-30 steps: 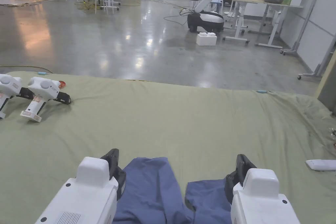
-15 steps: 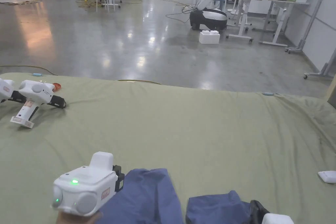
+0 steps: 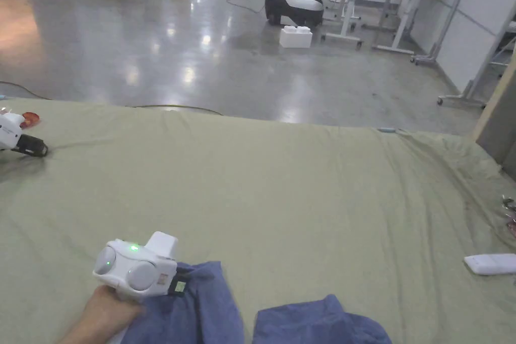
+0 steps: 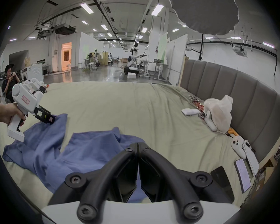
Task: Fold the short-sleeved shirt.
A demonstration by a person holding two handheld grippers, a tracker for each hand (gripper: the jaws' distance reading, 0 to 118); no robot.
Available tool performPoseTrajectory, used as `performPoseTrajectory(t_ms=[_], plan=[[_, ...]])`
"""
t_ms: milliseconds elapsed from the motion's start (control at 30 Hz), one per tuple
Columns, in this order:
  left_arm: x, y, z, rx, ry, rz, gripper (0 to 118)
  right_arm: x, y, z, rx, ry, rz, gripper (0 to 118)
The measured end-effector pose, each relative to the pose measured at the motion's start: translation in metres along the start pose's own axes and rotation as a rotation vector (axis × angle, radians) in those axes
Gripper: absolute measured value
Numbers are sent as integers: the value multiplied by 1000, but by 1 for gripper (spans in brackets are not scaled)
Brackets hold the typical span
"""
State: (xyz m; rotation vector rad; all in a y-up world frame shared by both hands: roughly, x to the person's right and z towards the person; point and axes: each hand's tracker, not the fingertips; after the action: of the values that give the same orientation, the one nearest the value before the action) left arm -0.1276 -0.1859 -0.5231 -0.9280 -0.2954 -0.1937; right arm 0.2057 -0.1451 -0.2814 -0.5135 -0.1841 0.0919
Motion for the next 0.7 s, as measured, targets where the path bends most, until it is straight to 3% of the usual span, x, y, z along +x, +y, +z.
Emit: performPoseTrajectory(t_ms=[33, 100, 233, 267, 333, 367, 600, 633, 700], plan=[[1, 0, 0, 24, 44, -30, 35, 2, -2, -1, -9, -3, -4, 0], [8, -1, 4, 41, -8, -34, 4, 6, -4, -3, -26, -8, -14, 0], [11, -2, 21, 73, -2, 14, 0, 15, -7, -6, -103, -12, -31, 6], [8, -2, 30, 103, 0, 24, 0, 17, -9, -7, -120, -3, -49, 14], [5, -1, 53, 166, 2, 29, 0, 23, -12, -10, -189, 13, -64, 46], [6, -1, 64, 188, 3, 32, 0, 25, -15, -14, -212, 25, -77, 54], [1, -16, 170, 371, 35, 59, 0, 20, -33, -54, -394, 133, -36, 53], [0, -20, 183, 393, 46, 65, 0, 18, -36, -60, -422, 158, -28, 44], [-23, -22, 183, 416, 43, 76, 0, 17, -39, -64, -424, 186, -51, 8]])
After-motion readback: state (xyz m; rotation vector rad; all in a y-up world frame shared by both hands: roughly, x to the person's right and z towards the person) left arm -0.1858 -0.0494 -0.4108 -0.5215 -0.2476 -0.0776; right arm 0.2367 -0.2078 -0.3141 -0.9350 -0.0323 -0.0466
